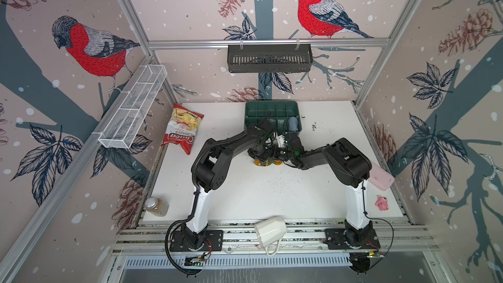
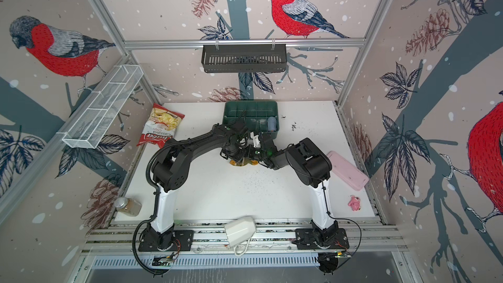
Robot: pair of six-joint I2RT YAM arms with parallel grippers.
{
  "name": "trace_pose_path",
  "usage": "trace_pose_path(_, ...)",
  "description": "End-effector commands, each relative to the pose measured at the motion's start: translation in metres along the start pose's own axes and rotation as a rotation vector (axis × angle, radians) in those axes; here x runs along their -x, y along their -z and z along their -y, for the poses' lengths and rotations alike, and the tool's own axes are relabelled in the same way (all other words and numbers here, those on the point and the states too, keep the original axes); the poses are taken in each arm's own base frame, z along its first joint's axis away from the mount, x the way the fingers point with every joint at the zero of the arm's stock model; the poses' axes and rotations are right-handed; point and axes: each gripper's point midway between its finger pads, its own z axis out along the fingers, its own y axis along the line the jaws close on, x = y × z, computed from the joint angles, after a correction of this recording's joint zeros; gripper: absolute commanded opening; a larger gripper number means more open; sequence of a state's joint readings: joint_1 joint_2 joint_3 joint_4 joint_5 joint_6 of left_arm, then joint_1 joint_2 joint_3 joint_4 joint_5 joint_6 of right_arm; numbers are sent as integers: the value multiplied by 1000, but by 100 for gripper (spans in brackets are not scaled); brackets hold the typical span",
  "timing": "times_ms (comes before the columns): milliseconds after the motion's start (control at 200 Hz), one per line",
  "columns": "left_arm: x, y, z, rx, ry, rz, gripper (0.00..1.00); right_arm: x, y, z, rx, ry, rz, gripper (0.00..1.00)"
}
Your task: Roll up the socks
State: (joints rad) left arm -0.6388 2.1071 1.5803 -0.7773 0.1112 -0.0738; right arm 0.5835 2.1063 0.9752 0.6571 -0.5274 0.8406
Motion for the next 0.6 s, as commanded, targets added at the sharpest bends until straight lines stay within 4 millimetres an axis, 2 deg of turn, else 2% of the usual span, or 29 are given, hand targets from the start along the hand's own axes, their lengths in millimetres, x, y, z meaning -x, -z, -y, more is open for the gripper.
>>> trace_pose_path(0,-2,7,30,-221,-35,20,40,-33,5,61,-255,-85,-74,6)
trace_pose_path(190,-3,36,0,-247,31,101,42,-33,12,63,-269,-76,-69,6)
trace_pose_path(420,-2,68,-5,-408,72,245,42,-32,13,58,-268,-48,-72,6)
trace_pose_path(595,-9,74,-16,-538,159,345,47,-33,12,57,-264,-39,-78,5)
